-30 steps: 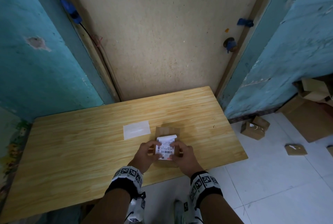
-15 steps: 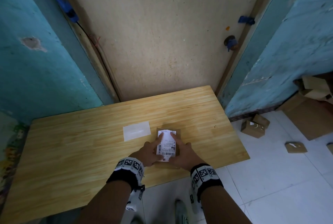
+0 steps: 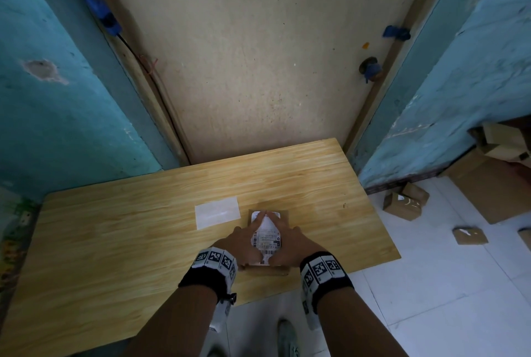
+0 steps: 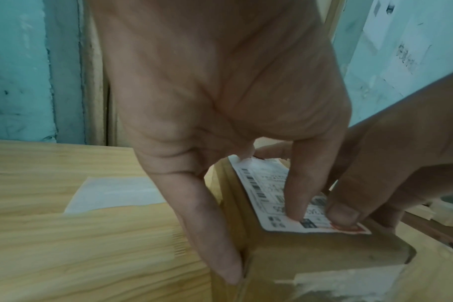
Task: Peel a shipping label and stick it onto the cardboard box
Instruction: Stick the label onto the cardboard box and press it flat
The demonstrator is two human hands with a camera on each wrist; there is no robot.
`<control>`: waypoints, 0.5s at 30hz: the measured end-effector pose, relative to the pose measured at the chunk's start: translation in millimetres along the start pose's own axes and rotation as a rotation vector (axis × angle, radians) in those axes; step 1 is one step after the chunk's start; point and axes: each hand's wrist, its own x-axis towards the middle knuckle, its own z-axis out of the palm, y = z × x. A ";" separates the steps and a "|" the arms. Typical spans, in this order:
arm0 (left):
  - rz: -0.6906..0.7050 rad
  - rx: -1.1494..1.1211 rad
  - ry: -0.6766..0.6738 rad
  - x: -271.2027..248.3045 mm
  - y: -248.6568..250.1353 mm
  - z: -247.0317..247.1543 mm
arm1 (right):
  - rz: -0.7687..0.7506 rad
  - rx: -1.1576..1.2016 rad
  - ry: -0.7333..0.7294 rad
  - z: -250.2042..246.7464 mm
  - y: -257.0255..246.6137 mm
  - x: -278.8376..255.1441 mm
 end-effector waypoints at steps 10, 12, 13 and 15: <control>0.064 -0.238 0.057 -17.7 -9.9 0.0 | -0.127 0.187 0.096 3.3 19.7 -7.4; 0.064 -0.262 0.044 -17.7 -9.8 -0.6 | -0.137 0.205 0.095 2.0 19.6 -8.3; 0.065 -0.273 0.033 -17.9 -9.7 -0.5 | -0.138 0.214 0.094 1.8 18.7 -9.1; 0.069 -0.276 0.027 -17.8 -8.6 2.3 | -0.132 0.222 0.090 3.0 20.0 -7.5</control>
